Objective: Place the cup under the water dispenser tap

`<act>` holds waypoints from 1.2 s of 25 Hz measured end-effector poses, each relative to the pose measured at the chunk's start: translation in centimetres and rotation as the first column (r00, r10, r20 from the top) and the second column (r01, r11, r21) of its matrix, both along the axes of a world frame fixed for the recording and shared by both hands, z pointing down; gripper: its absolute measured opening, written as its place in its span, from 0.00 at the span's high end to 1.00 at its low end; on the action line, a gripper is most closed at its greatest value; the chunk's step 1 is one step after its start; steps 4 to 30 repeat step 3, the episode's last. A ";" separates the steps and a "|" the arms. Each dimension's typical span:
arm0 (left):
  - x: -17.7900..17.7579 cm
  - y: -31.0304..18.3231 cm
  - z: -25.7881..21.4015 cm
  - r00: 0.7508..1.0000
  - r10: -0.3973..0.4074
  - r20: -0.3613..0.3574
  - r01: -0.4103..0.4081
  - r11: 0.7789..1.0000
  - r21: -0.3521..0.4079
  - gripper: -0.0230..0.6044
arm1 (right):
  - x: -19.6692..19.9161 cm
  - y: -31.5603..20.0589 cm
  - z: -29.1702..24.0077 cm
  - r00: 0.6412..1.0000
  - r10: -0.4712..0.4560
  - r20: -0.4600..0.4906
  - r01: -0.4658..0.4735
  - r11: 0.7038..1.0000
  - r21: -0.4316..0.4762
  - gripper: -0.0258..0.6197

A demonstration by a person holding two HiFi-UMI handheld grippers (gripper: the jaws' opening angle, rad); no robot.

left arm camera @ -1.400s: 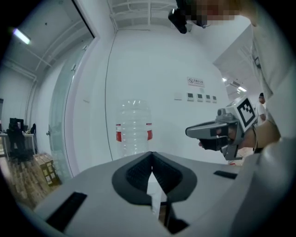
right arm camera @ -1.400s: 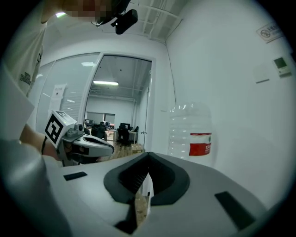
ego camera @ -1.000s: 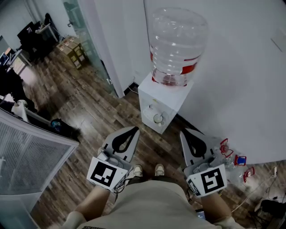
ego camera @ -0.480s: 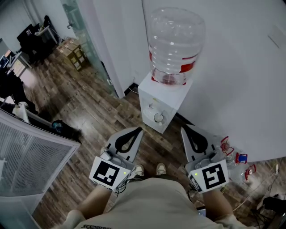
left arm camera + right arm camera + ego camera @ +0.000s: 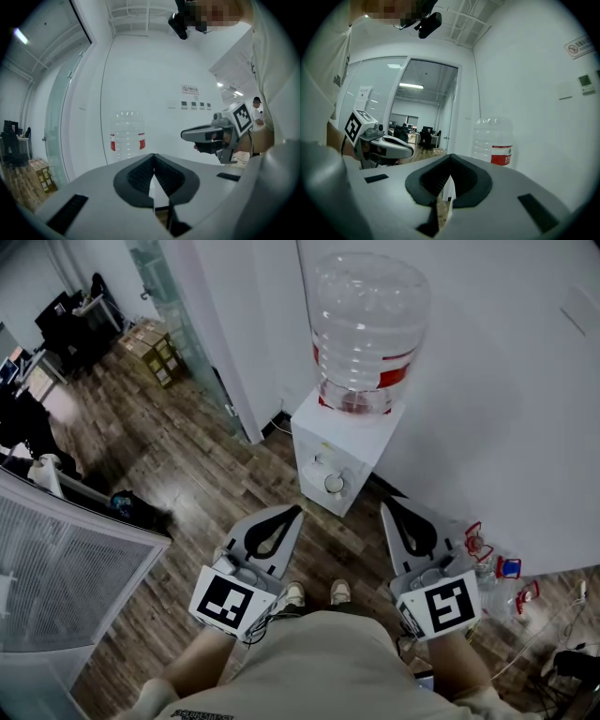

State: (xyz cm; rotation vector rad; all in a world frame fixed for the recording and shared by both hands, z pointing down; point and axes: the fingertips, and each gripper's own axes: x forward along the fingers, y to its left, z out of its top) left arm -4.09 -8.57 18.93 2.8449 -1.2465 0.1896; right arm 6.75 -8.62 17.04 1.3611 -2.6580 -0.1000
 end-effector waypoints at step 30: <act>-0.2 -0.1 0.2 1.000 0.000 0.007 0.000 1.000 0.003 0.95 | 0.1 -0.1 -0.1 1.000 0.000 0.021 0.000 1.000 0.004 0.95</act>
